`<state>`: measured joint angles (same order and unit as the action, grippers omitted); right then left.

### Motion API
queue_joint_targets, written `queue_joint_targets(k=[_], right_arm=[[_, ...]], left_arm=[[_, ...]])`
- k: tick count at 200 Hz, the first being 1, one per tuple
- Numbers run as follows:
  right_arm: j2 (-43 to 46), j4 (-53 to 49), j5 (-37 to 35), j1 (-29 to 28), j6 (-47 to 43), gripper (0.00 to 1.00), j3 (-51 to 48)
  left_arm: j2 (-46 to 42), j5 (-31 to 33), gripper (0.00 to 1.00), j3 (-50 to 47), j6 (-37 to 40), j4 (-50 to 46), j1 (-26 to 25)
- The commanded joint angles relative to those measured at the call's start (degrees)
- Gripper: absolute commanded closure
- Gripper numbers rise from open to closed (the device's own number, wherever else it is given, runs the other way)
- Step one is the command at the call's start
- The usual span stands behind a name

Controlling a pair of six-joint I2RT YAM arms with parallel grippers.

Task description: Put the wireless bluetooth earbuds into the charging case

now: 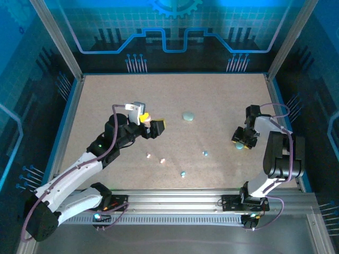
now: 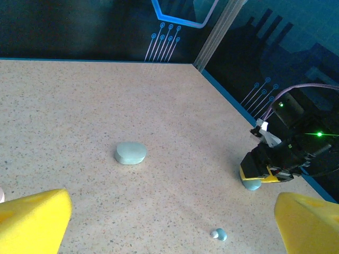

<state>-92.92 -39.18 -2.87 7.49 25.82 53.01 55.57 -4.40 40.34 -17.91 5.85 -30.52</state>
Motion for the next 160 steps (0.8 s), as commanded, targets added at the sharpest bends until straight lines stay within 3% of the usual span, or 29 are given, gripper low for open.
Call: queue_joint_targets(k=[1,63,112,160], right_arm=[[-1.10,-1.69,-1.14,-1.35,0.14,0.51,1.10],[-2.00,-1.79,-2.74,-3.35,1.15,0.49,0.87],[-2.01,-0.73,-2.77,-4.07,0.81,0.62,0.59],[10.18,3.81,2.74,-10.35,-4.00,0.66,-0.65]], left_arm=[[0.15,-1.27,0.01,0.59,-0.28,0.75,0.37],[0.55,-1.43,0.01,0.88,-0.20,0.59,0.32],[0.77,-1.57,0.01,1.05,-0.20,0.56,0.34],[0.66,-1.52,0.01,1.48,-0.35,0.44,0.37]])
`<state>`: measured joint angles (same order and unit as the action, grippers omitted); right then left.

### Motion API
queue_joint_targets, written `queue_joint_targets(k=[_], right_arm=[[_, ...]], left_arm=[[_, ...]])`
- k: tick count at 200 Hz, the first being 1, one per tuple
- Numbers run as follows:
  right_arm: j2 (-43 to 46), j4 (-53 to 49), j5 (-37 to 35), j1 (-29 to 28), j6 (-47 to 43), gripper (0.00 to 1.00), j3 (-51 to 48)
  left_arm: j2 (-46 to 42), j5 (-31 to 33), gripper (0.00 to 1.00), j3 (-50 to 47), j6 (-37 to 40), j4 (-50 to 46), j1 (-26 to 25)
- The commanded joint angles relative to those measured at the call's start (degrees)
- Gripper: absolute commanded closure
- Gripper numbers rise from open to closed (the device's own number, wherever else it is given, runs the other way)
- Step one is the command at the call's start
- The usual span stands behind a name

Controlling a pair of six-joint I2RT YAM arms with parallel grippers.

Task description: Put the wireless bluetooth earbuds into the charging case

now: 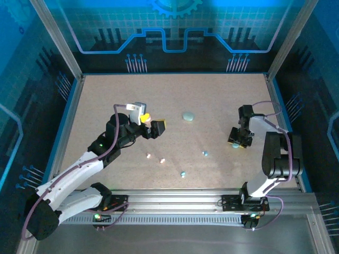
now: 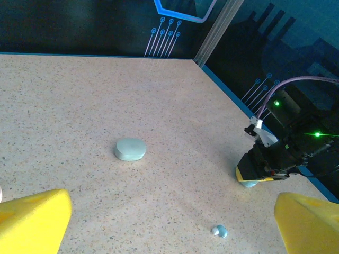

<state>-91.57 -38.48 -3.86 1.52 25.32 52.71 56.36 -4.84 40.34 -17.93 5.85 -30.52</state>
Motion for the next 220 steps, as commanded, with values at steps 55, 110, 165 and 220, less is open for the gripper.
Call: queue_joint_targets(k=[55,110,165,220], right_arm=[[31.31,17.88,12.04,-20.47,-17.11,0.69,-1.97],[39.36,23.80,10.97,-35.58,-39.77,0.72,-3.85],[36.87,26.31,7.15,-41.11,-45.90,0.71,-2.69],[35.93,29.05,8.23,-41.76,-45.91,0.71,-1.11]], left_arm=[[2.59,-7.64,0.12,5.39,-2.61,0.13,0.78],[7.54,-19.87,0.31,11.07,-5.65,1.53,0.74],[10.96,-28.46,0.37,14.91,-6.78,2.93,-1.38],[13.83,-28.60,0.37,18.57,-3.95,-3.06,-4.25]])
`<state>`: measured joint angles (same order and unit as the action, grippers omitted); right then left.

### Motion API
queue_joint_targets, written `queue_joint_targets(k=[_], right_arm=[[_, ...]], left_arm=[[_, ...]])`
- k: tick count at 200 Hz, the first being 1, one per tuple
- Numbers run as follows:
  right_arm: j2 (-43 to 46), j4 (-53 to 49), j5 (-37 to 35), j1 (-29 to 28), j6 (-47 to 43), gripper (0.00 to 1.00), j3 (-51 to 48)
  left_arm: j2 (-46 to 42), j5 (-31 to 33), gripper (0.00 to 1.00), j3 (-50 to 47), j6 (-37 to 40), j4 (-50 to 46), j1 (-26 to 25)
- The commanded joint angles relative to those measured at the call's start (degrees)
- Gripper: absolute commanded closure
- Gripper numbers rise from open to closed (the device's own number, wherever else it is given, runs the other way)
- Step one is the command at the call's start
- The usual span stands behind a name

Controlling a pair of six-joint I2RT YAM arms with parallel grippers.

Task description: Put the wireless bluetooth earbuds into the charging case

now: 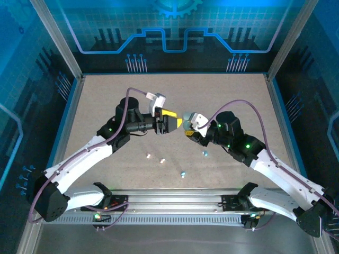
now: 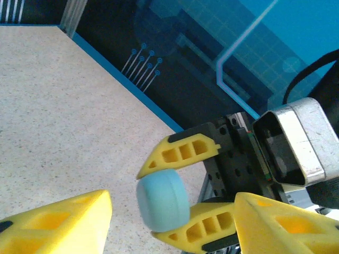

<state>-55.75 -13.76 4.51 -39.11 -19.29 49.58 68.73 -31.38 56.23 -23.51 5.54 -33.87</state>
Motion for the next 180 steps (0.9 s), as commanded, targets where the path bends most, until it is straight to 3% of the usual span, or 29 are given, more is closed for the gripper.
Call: queue_joint_targets(k=[1,57,106,135,180], right_arm=[[0.11,4.34,-0.13,-1.14,-1.29,0.71,2.01],[0.11,6.12,0.51,-1.88,-1.10,0.71,1.93],[-0.44,6.99,0.32,-2.89,-2.50,0.70,2.01],[-0.68,7.69,-0.27,-3.48,-3.75,0.69,2.32],[0.29,9.00,-3.45,-4.11,-6.10,0.60,1.67]], left_arm=[[1.52,-2.09,0.37,2.76,1.62,-2.79,-0.96],[4.48,-2.38,0.38,5.27,2.83,-5.44,-2.64],[6.10,-2.03,0.46,6.91,3.47,-7.82,-3.04],[7.37,-2.29,0.56,8.25,3.94,-9.91,-3.30],[6.39,0.22,0.85,8.08,1.13,-8.75,-3.23]])
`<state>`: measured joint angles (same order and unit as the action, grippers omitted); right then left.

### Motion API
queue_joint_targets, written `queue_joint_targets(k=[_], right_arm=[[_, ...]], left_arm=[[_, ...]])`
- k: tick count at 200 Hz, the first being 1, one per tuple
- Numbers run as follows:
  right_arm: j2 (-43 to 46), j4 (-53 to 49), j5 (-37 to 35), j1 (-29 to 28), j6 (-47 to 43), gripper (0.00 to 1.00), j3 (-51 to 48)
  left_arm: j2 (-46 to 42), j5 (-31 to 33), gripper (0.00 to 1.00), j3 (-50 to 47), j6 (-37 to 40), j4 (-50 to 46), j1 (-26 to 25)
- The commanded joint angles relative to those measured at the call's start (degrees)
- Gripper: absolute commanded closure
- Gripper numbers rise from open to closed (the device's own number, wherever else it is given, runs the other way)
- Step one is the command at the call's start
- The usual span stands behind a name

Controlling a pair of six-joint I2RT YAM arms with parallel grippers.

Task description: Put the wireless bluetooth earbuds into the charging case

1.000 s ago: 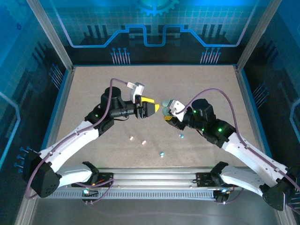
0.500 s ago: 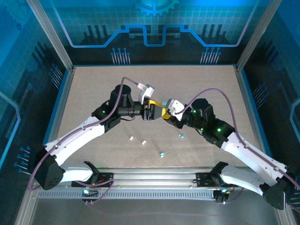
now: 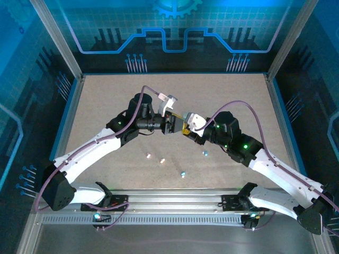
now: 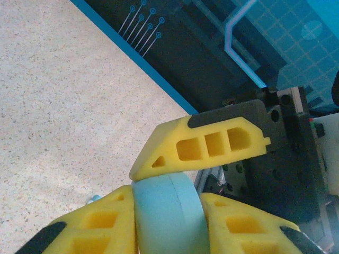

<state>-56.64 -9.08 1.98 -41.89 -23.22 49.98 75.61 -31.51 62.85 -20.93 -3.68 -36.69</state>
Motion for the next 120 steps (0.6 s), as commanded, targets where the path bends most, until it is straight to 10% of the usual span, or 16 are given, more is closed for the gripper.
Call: queue_joint_targets(k=[1,48,120], right_arm=[[1.32,4.50,-1.01,-1.39,-2.21,0.60,1.14],[9.55,21.24,-0.21,1.05,-1.41,0.39,-11.52],[10.76,32.83,18.07,10.53,7.35,0.42,-14.97]], left_arm=[[-0.57,0.42,0.85,1.38,-1.64,0.67,-0.41],[-5.13,1.41,0.89,-5.13,-17.15,15.35,1.08],[-5.04,-0.84,0.90,-11.87,-34.52,33.48,1.71]])
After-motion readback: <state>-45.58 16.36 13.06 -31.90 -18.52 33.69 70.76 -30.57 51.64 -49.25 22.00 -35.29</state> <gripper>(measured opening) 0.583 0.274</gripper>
